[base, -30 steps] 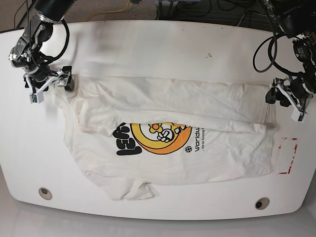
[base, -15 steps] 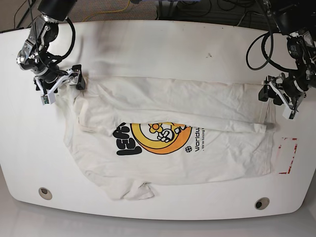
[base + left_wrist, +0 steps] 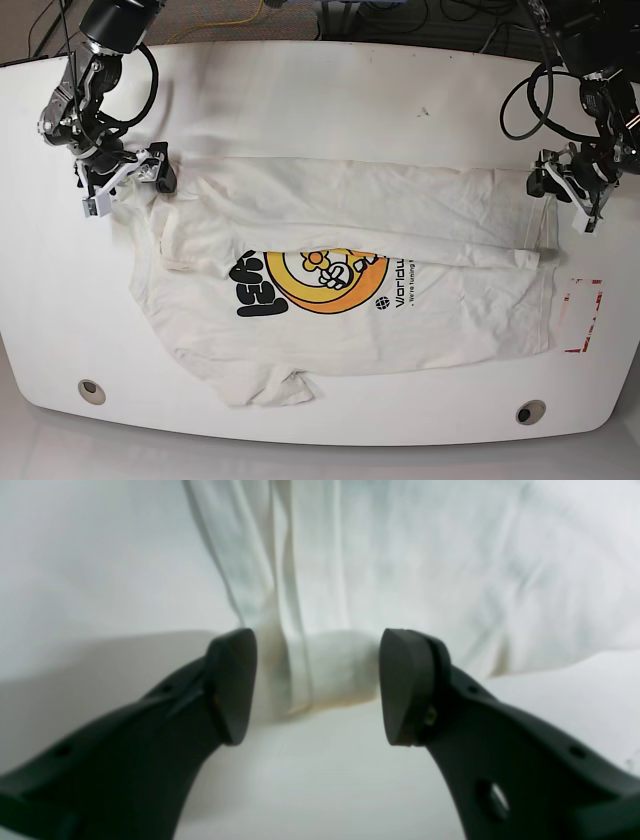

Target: Layout the t-shirt on the table in an organized manner, then fold the t-shirt properly

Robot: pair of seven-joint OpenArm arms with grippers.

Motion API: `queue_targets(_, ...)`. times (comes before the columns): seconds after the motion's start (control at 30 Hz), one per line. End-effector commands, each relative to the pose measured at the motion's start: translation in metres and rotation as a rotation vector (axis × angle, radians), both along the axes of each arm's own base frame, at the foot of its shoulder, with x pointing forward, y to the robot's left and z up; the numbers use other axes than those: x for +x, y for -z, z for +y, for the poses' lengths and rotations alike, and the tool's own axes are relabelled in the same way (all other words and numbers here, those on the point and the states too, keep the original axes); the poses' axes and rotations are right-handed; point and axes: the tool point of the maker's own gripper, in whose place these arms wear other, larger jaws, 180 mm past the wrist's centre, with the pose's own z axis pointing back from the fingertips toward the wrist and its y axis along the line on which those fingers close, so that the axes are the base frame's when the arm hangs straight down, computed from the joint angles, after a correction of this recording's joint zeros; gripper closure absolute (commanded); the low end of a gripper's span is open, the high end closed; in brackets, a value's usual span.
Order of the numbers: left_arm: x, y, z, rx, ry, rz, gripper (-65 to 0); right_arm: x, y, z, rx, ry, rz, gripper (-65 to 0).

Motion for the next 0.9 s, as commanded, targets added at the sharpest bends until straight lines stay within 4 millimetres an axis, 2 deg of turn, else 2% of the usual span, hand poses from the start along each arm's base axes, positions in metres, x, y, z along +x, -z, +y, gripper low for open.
queue_targets(0.0,0.01,-0.01,0.007,0.004,-0.007,-0.04,-36.0,-0.004,0.001,-0.005,-0.02,-0.006,0.025,-62.0)
queue_targets(0.2,0.005,-0.001,0.007,-0.017,-0.019,-0.014,-35.7,-0.004,0.001,-0.005,-0.02,-0.006,0.025,-61.8)
queue_targets(0.27,0.003,0.004,0.005,-0.026,-0.021,-0.001,-33.6,-0.004,0.001,-0.005,-0.02,-0.006,0.025,-61.7)
queue_targets(0.37,0.001,0.013,-0.003,-0.038,0.001,0.025,-26.2,-0.004,0.001,-0.005,-0.02,-0.006,0.025,-57.2)
queue_targets(0.43,0.002,0.015,-0.008,-0.04,0.018,0.026,-20.3,-0.004,0.001,-0.005,-0.02,-0.006,0.025,-52.2)
queue_targets(0.57,0.003,0.019,-0.021,-0.04,0.063,0.037,-5.4,-0.003,0.001,-0.005,-0.021,-0.006,0.024,-37.4)
queue_targets(0.63,0.002,0.022,-0.027,-0.041,0.084,0.047,-1.3,-0.003,0.0,-0.005,-0.022,-0.006,0.022,-29.8)
queue_targets(0.8,0.004,0.02,-0.043,-0.029,0.143,0.042,-0.7,-0.003,-0.01,-0.006,-0.053,-0.02,-0.002,-12.0)
queue_targets(0.83,0.004,0.019,-0.044,-0.028,0.148,0.039,-0.7,-0.004,-0.011,-0.006,-0.056,-0.021,-0.002,-10.5)
queue_targets(0.87,0.002,0.019,-0.054,-0.035,0.164,0.035,-0.7,-0.006,-0.014,-0.006,-0.07,-0.027,-0.008,-6.5)
